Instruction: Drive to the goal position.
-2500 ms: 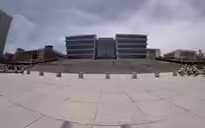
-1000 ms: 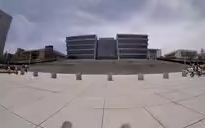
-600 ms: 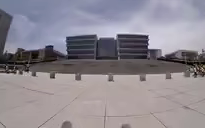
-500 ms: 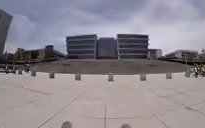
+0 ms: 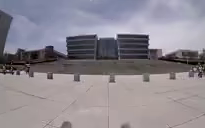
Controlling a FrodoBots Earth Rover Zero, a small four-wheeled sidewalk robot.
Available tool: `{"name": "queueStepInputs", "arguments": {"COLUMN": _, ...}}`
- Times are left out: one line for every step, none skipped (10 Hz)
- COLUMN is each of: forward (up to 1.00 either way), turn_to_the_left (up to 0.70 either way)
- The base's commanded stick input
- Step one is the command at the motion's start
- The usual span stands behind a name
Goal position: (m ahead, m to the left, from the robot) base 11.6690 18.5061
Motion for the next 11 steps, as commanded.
{"name": "queueStepInputs", "arguments": {"forward": 0.7, "turn_to_the_left": 0.0}}
{"name": "queueStepInputs", "arguments": {"forward": 0.7, "turn_to_the_left": 0.0}}
{"name": "queueStepInputs", "arguments": {"forward": 0.7, "turn_to_the_left": 0.0}}
{"name": "queueStepInputs", "arguments": {"forward": 0.7, "turn_to_the_left": 0.0}}
{"name": "queueStepInputs", "arguments": {"forward": 0.7, "turn_to_the_left": 0.0}}
{"name": "queueStepInputs", "arguments": {"forward": 0.7, "turn_to_the_left": 0.0}}
{"name": "queueStepInputs", "arguments": {"forward": 0.7, "turn_to_the_left": 0.0}}
{"name": "queueStepInputs", "arguments": {"forward": 0.7, "turn_to_the_left": 0.0}}
{"name": "queueStepInputs", "arguments": {"forward": 0.7, "turn_to_the_left": 0.0}}
{"name": "queueStepInputs", "arguments": {"forward": 0.7, "turn_to_the_left": 0.0}}
{"name": "queueStepInputs", "arguments": {"forward": 0.7, "turn_to_the_left": 0.0}}
